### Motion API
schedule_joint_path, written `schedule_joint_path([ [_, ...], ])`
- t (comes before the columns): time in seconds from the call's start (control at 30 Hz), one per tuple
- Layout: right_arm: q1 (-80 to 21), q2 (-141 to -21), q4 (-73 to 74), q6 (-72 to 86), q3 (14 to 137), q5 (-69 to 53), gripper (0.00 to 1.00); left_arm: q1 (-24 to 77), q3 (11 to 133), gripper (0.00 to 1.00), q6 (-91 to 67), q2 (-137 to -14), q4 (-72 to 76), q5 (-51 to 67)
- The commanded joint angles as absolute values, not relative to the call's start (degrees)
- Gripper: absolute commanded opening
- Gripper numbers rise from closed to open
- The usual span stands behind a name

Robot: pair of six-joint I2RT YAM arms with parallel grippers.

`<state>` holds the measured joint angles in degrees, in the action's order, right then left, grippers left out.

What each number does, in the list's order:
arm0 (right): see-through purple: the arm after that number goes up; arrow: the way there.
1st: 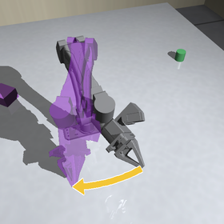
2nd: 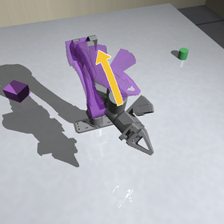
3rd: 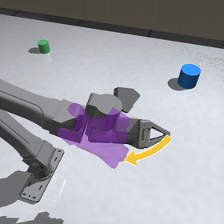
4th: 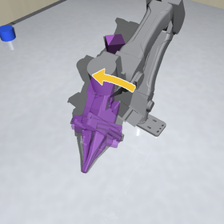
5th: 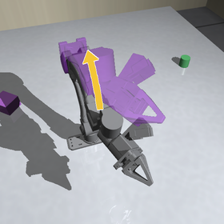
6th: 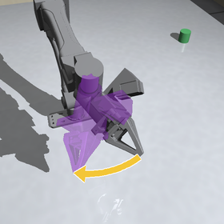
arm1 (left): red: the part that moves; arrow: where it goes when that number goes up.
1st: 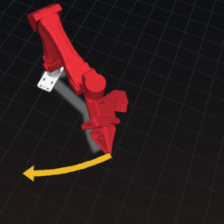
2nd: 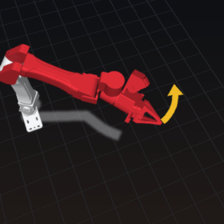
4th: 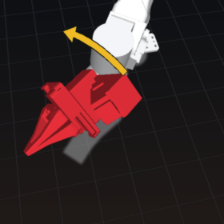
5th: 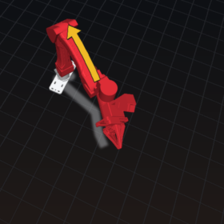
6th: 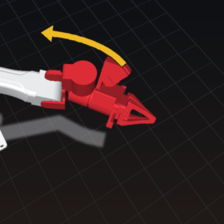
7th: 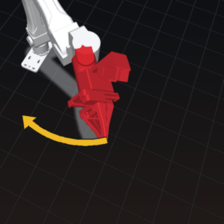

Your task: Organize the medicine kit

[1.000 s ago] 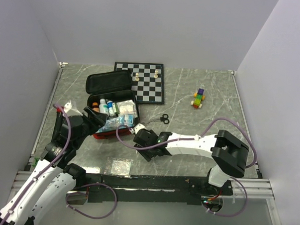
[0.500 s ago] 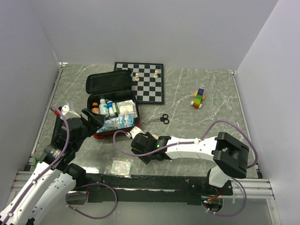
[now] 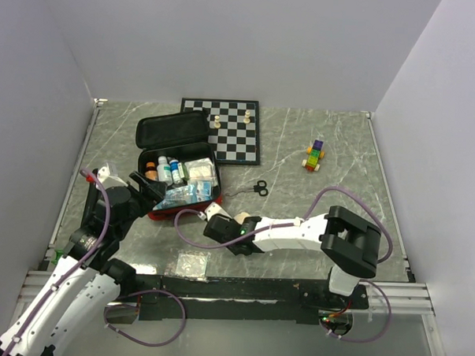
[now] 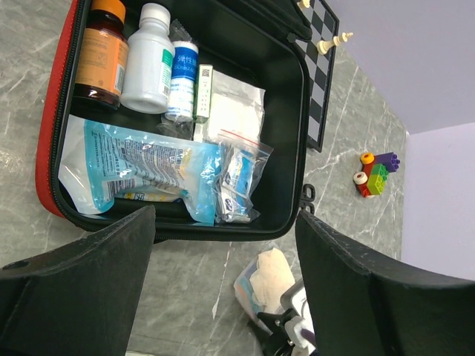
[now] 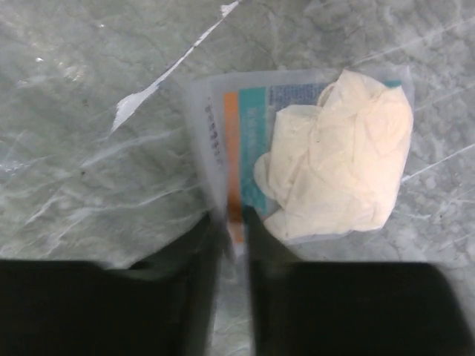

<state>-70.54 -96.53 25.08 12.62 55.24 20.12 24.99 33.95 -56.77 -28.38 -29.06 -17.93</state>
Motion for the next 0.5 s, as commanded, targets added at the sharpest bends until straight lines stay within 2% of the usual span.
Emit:
schedule_joint_path([
  [0.0,-70.66,-97.82,28.73,14.5,56.86,25.57,0.12,24.96,34.28,0.81,-57.04,-29.09,-29.09,-18.72],
  [0.07,-70.75,-97.39,29.88,15.29,56.95,27.06,0.0,25.05,34.37,0.81,-57.13,-29.18,-29.0,-18.72],
  [0.27,-70.75,-90.28,35.94,17.05,60.2,30.67,0.0,25.05,35.33,0.81,-57.3,-28.92,-29.62,-19.25],
  [0.47,-68.91,-82.62,38.41,13.28,70.12,30.24,0.0,24.96,37.26,0.82,-56.87,-27.42,-30.5,-21.44],
])
